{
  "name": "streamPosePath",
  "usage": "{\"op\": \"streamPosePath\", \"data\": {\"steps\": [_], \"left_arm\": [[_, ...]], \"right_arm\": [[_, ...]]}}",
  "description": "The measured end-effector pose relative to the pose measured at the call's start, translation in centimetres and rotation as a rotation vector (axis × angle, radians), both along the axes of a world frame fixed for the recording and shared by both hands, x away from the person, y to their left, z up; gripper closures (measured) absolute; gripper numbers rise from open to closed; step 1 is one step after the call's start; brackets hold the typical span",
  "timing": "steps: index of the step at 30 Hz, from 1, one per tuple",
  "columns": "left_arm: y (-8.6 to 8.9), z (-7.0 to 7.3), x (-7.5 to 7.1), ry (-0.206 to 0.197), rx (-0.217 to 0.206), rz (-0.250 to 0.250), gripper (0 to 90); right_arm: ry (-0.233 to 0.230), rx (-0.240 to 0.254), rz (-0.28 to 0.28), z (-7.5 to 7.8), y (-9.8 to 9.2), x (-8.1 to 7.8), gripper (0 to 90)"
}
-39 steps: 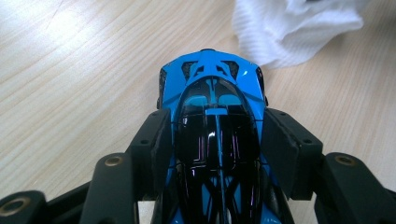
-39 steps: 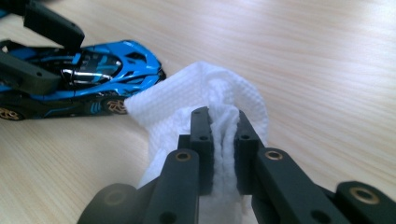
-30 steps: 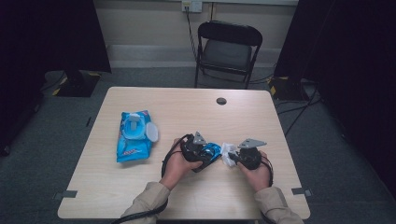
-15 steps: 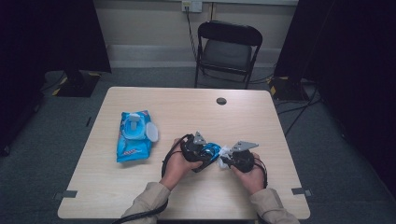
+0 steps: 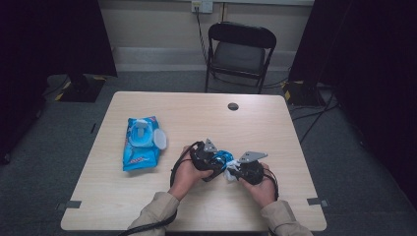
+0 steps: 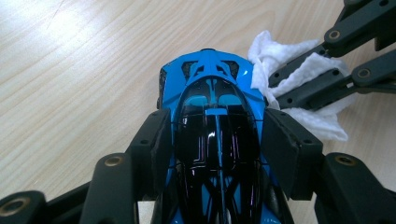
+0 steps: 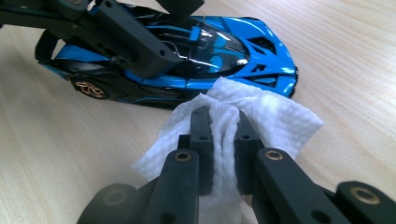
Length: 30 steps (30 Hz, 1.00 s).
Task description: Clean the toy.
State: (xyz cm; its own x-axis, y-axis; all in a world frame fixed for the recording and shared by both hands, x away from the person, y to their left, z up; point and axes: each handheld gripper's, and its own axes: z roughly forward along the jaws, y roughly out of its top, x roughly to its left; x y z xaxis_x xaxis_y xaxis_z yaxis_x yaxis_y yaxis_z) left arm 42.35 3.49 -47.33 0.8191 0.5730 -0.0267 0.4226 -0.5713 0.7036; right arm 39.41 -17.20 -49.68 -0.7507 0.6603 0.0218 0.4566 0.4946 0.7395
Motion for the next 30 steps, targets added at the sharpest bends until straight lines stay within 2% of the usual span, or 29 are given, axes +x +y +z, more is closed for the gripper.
{"op": "streamPosePath", "data": {"steps": [7, 12, 30], "left_arm": [[0.0, 0.0, 0.0, -0.001, -0.002, 0.001, 43.9], [0.0, 0.0, 0.0, 0.0, -0.002, 0.0, 44.0], [-0.1, 0.0, 0.0, 0.0, 0.001, 0.001, 44.0]], "right_arm": [[0.016, 0.019, 0.034, 0.0, 0.5, -0.4, 83.2], [0.007, 0.001, 0.074, 0.0, 1.7, -0.9, 83.2], [0.024, 0.023, 0.139, 0.0, 3.0, -1.8, 83.2]]}}
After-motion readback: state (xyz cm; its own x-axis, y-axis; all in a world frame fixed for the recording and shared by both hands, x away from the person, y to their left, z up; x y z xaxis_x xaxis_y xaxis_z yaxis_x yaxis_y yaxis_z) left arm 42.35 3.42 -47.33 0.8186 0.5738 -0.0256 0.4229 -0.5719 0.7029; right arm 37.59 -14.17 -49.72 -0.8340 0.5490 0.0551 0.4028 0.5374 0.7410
